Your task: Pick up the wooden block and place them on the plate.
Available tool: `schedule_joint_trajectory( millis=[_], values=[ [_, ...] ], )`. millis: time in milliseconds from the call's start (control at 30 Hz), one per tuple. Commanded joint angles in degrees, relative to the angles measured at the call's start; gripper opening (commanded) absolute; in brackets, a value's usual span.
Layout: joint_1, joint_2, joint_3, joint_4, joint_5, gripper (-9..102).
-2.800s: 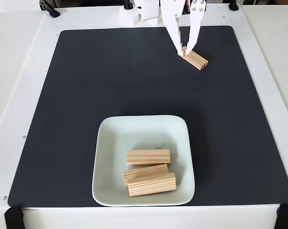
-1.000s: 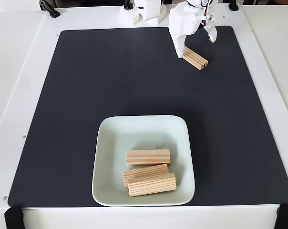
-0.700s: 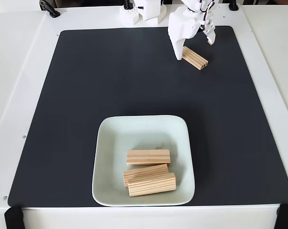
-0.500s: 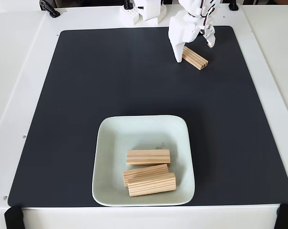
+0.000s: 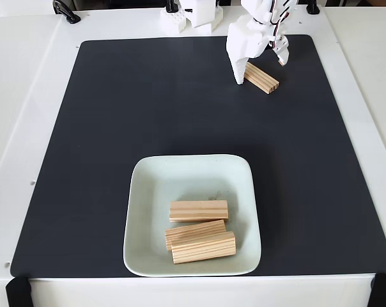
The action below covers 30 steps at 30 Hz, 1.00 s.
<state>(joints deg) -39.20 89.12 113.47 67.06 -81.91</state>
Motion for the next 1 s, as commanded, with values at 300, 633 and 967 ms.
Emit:
schedule_joint_trajectory(
  millis=[300,633,967],
  values=[
    [-1.0,0.0,-1.8,-4.8,0.7,44],
    [-2.5,0.0,-1.4,-4.2,0.8,44],
    [-5.3,0.0,-1.7,-4.1,4.2,44]
  ],
)
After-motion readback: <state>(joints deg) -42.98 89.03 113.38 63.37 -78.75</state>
